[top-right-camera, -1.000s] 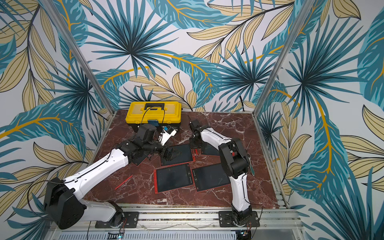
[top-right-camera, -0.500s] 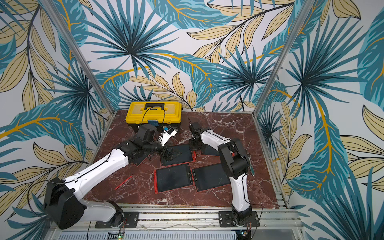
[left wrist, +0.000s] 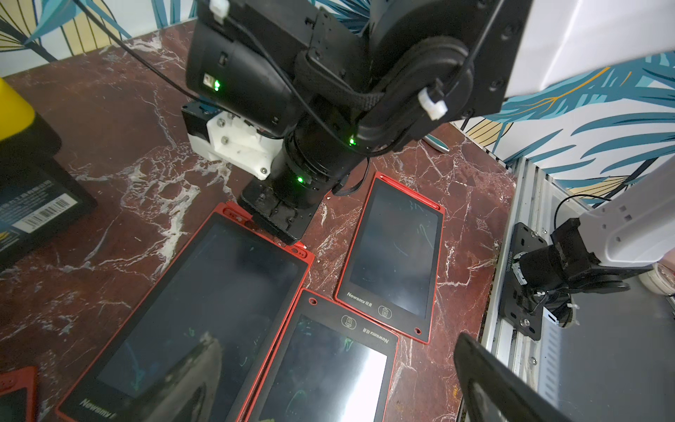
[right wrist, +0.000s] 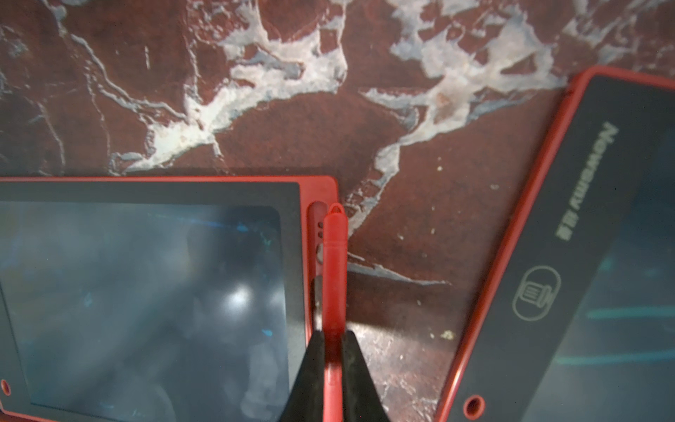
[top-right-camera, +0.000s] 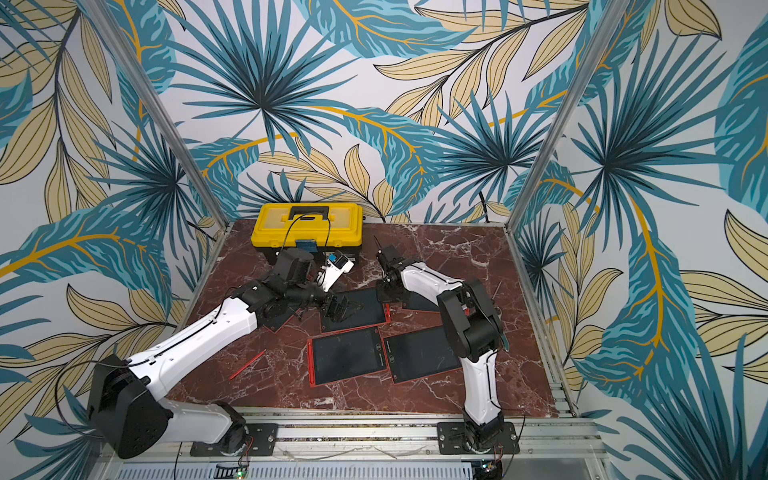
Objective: Place the stylus back onto the writing tablet
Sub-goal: Place the stylus on the writing tablet.
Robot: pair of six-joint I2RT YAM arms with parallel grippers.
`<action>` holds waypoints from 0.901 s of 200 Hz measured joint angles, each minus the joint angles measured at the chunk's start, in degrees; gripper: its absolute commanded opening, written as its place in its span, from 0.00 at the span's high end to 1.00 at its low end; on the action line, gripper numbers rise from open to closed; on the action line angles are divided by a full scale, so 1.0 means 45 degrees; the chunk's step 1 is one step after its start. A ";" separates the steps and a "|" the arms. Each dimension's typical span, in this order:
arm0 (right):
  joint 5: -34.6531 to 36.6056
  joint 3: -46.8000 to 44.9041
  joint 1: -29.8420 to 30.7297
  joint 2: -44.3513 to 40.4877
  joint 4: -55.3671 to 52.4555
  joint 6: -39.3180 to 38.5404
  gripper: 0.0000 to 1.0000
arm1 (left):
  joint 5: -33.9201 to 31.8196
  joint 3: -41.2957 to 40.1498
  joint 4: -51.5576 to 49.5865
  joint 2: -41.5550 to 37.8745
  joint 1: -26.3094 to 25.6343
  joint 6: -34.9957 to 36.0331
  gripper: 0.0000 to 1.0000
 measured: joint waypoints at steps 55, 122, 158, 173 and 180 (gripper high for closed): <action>-0.0010 -0.0126 0.0117 -0.0005 0.0189 -0.0010 0.88 | 0.0000 0.0000 0.0000 0.0000 -0.0053 0.0005 0.00; -0.0005 -0.0248 0.0194 -0.0005 0.0267 -0.0068 0.79 | 0.0000 0.0000 0.0000 0.0000 -0.0058 0.0005 0.00; 0.0000 -0.0257 0.0194 -0.0029 0.0267 -0.0058 0.82 | 0.0000 0.0000 0.0000 0.0000 -0.0063 0.0005 0.00; 0.0000 -0.0267 0.0194 -0.0117 0.0267 -0.0039 0.84 | 0.0000 0.0000 0.0000 0.0000 -0.0063 0.0005 0.00; 0.0000 -0.0287 0.0194 -0.0189 0.0267 -0.0039 0.86 | 0.0000 0.0000 0.0000 0.0000 -0.0063 0.0005 0.00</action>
